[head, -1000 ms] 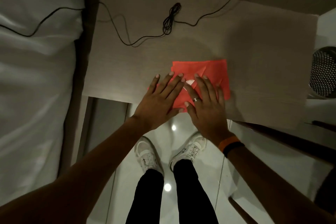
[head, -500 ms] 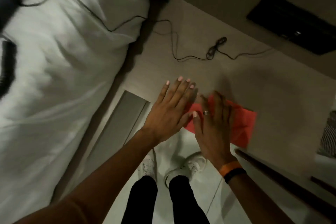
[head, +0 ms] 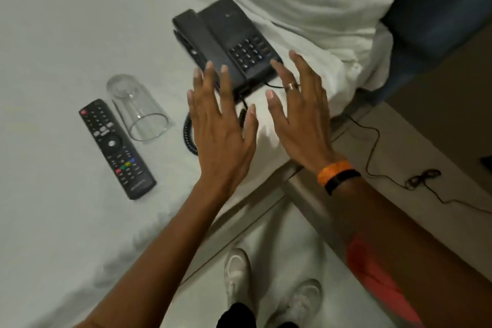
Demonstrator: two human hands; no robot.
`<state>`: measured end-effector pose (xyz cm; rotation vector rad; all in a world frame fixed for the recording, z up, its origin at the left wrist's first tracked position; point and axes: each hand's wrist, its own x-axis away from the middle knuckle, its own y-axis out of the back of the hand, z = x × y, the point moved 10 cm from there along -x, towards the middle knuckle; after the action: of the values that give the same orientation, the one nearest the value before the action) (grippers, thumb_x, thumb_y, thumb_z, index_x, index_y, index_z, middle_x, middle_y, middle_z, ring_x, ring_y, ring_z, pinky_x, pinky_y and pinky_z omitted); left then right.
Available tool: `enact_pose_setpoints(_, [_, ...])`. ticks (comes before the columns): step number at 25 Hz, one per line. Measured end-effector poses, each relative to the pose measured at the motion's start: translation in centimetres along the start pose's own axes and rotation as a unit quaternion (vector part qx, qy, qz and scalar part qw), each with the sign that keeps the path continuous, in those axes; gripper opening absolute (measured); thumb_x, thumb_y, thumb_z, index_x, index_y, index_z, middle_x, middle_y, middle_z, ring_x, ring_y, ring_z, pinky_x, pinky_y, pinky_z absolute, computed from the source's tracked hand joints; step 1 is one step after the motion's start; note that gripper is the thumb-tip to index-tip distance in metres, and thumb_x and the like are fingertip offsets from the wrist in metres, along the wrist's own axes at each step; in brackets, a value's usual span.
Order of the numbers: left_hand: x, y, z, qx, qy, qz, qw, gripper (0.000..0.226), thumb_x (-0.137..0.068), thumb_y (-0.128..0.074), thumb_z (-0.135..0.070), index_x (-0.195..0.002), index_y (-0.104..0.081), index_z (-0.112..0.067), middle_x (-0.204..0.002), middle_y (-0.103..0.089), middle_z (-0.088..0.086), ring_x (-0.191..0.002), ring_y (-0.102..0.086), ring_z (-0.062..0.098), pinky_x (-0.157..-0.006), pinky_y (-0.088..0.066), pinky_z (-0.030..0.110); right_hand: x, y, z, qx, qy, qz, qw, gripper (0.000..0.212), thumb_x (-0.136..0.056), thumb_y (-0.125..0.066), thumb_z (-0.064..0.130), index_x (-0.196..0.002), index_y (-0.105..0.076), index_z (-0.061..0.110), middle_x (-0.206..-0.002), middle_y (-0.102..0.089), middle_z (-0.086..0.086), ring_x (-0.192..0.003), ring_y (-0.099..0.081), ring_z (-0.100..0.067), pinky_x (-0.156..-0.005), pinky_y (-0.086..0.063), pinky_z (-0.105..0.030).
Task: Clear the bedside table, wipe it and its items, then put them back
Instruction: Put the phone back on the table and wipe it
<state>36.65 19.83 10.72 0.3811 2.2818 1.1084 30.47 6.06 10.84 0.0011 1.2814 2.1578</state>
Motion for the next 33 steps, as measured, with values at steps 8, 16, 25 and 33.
enact_pose_setpoints(8, [-7.8, -4.5, 8.3, 0.38, 0.258, 0.085, 0.884, 0.074, -0.101, -0.05, -0.046, -0.162, -0.01, -0.031, -0.162, -0.03, -0.01, -0.143, -0.039, 0.004, -0.12, -0.036, 0.031, -12.7, -7.9, -1.8, -0.136, -0.112, 0.109, 0.978, 0.05, -0.102, -0.038, 0.027, -0.151, -0.042, 0.014, -0.156, -0.045, -0.01, -0.145, -0.04, -0.025, -0.12, -0.03, -0.032])
enact_pose_setpoints(16, [-3.3, -2.3, 2.1, 0.398, 0.158, 0.05, 0.903, 0.07, -0.106, -0.049, -0.029, -0.163, -0.01, -0.023, -0.169, -0.019, -0.007, -0.154, -0.028, 0.017, -0.123, -0.03, 0.053, -5.6, -0.3, -4.4, -0.313, -0.22, -0.037, 0.923, 0.048, -0.1, -0.043, -0.006, -0.143, -0.055, 0.013, -0.144, -0.06, 0.001, -0.135, -0.054, -0.01, -0.115, -0.04, -0.02])
enact_pose_setpoints(25, [6.3, -13.6, -17.0, 0.391, 0.017, 0.327, 0.86, 0.066, -0.102, -0.051, -0.023, -0.161, -0.021, -0.023, -0.17, -0.015, -0.008, -0.156, -0.012, 0.006, -0.127, -0.019, 0.043, 17.3, 12.5, -22.3, -0.338, -0.424, -0.26, 0.799, 0.046, -0.096, -0.055, -0.01, -0.135, -0.058, 0.013, -0.138, -0.064, -0.005, -0.131, -0.059, -0.011, -0.113, -0.047, -0.034])
enact_pose_setpoints(33, [11.3, -32.0, -21.9, 0.367, 0.022, 0.534, 0.761, 0.065, -0.098, -0.051, -0.006, -0.155, -0.028, -0.025, -0.158, -0.032, -0.006, -0.14, -0.034, -0.007, -0.124, -0.03, 0.04, 27.3, 7.3, -36.0, -0.313, -0.6, -0.287, 0.678, 0.047, -0.093, -0.057, -0.011, -0.137, -0.051, 0.004, -0.138, -0.061, -0.016, -0.124, -0.061, -0.02, -0.102, -0.051, -0.027])
